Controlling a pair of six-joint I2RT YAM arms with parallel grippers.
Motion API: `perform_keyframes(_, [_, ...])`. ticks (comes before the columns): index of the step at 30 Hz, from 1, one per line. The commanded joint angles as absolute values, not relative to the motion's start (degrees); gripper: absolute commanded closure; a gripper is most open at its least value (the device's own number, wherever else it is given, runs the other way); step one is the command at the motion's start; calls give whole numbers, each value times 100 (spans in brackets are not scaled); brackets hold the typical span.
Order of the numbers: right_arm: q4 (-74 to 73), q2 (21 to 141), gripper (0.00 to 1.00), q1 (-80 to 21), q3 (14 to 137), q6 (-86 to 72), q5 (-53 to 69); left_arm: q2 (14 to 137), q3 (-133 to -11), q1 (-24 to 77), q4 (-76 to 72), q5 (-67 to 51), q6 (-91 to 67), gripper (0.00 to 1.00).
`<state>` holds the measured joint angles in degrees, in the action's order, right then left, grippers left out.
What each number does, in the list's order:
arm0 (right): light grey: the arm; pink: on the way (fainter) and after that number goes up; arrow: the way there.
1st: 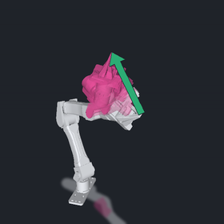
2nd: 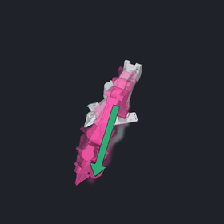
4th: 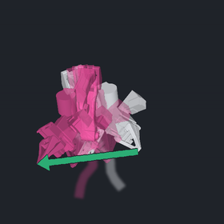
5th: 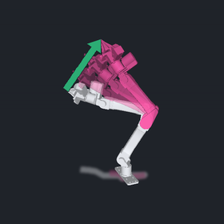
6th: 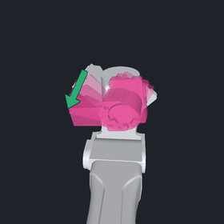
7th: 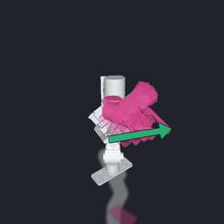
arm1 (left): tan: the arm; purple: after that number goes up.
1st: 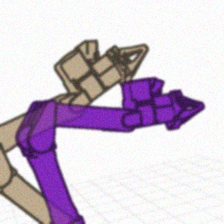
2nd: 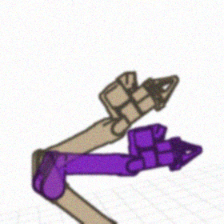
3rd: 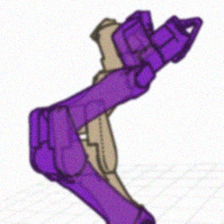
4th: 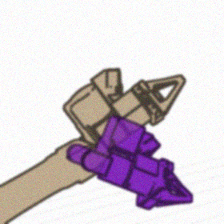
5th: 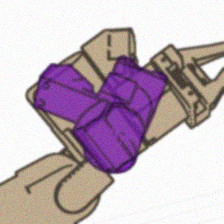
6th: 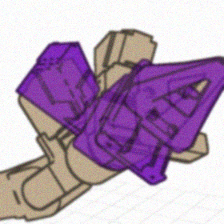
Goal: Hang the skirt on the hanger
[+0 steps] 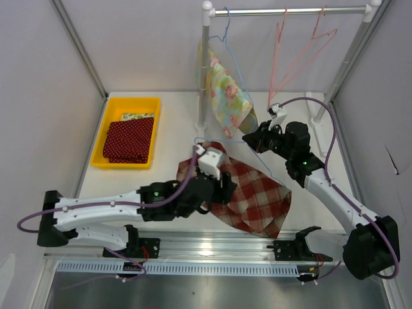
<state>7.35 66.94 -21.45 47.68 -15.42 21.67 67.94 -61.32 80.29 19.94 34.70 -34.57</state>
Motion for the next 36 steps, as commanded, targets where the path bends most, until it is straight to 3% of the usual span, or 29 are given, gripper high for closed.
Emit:
perform_keyframes(1, [319,6258,100,-2180,5325,-1380,2092,6356,-5802,7483,2531,4192,-3910,37])
perform_keyframes(5, [-263,6012,100,-2320,5931,-1398,2171,5636,-5257,6629,2199,3965,-3824,36])
perform_keyframes(15, [-1686,5748,100,-2619,7435,-1398,2470,5554,-5071,4809,1373,2787,-3138,35])
perform_keyframes(27, [-2073,5291,100,-2637,7347,-1486,2672,5695,-4826,4614,186,1768,-2295,35])
perform_keyframes(36, [-2294,5265,100,-2628,7708,-1485,2680,5590,-4273,4614,-456,993,-2434,44])
